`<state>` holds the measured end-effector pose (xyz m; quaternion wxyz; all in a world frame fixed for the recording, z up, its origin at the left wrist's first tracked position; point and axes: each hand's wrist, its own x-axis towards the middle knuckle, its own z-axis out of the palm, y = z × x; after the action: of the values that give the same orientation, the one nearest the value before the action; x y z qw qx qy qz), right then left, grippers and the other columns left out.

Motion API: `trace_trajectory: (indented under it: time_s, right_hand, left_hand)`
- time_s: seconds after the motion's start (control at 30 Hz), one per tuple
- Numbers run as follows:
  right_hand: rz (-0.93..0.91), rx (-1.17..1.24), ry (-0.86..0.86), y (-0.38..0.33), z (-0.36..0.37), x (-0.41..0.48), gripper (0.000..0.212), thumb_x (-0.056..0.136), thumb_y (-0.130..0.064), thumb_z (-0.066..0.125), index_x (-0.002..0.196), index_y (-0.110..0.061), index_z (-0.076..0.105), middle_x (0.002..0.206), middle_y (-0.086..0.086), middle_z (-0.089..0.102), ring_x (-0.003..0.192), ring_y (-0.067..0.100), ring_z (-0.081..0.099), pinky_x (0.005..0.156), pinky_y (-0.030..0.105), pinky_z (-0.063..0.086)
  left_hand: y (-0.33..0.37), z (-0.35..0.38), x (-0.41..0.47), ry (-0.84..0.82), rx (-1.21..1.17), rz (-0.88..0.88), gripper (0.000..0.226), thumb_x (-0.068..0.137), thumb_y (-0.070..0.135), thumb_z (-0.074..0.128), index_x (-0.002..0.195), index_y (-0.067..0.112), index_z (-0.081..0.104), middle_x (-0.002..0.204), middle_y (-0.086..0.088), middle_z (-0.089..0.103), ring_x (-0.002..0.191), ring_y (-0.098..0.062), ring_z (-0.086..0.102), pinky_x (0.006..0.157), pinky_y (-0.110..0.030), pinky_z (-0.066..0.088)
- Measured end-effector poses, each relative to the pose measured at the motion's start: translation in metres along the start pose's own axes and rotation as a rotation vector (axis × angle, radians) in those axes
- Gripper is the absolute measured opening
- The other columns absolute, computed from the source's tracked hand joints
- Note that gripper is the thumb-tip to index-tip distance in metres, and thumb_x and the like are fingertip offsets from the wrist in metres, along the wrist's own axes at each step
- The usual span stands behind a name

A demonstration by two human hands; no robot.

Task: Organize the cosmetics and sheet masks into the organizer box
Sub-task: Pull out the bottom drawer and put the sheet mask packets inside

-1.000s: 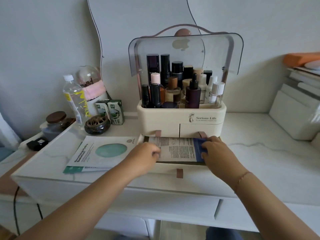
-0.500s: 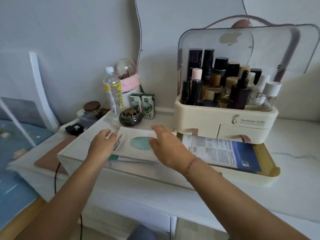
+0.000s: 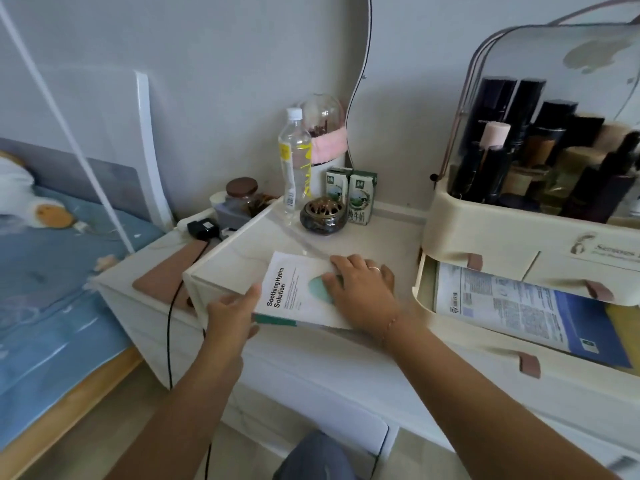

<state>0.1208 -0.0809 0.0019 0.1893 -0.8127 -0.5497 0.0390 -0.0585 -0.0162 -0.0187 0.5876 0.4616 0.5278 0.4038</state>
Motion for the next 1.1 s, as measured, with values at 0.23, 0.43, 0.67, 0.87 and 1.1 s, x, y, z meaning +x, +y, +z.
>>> trace_trajectory:
  time_s: [0.23,0.43,0.67,0.87,1.1]
  right_hand:
    - [-0.175,0.189,-0.022,0.001,-0.002,-0.025,0.040,0.099,-0.030,0.035,0.138,-0.023,0.041,0.142,-0.002,0.045,0.133,0.019,0.036,0.116,0.040,0.013]
    - [0.055,0.498,0.267,0.002,-0.022,-0.031,0.085,0.080,-0.044,0.067,0.147,-0.018,0.020,0.149,0.002,0.026,0.128,0.017,0.040,0.113,0.041,0.026]
    - [0.107,1.196,0.155,0.001,-0.062,-0.018,0.040,0.079,0.008,0.065,0.117,-0.003,0.057,0.115,0.019,0.066,0.092,0.020,0.062,0.087,0.036,0.051]
    - [0.146,1.118,0.228,0.005,-0.052,-0.008,0.029,0.088,0.005,0.053,0.111,-0.012,0.053,0.103,0.002,0.064,0.090,0.010,0.059,0.083,0.022,0.048]
    - [0.240,1.012,0.201,0.001,-0.031,-0.019,0.032,0.089,0.001,0.051,0.116,-0.017,0.047,0.106,-0.001,0.060,0.097,0.015,0.056,0.079,0.025,0.045]
  left_hand:
    - [0.006,-0.014,-0.019,-0.460,-0.122,-0.270,0.034,0.076,0.027,0.070,0.103,0.007,0.069,0.097,-0.018,0.073,0.077,-0.028,0.072,0.060,-0.037,0.057]
    - [0.008,-0.018,-0.025,-0.357,-0.036,0.039,0.021,0.089,0.015,0.062,0.109,0.011,0.067,0.098,-0.011,0.075,0.086,-0.026,0.072,0.067,-0.035,0.056]
    - [0.046,-0.016,0.000,-0.315,-0.027,0.437,0.021,0.091,0.014,0.061,0.097,0.033,0.068,0.101,0.001,0.075,0.087,-0.014,0.072,0.065,-0.026,0.057]
    - [0.041,0.005,0.030,-0.407,-0.002,0.435,0.028,0.092,0.005,0.057,0.108,0.027,0.063,0.103,0.005,0.074,0.096,-0.013,0.070,0.075,-0.026,0.056]
    - [0.033,0.006,0.024,-0.325,0.065,0.424,0.023,0.091,0.007,0.059,0.103,0.026,0.064,0.095,0.011,0.075,0.087,-0.005,0.070,0.067,-0.016,0.051]
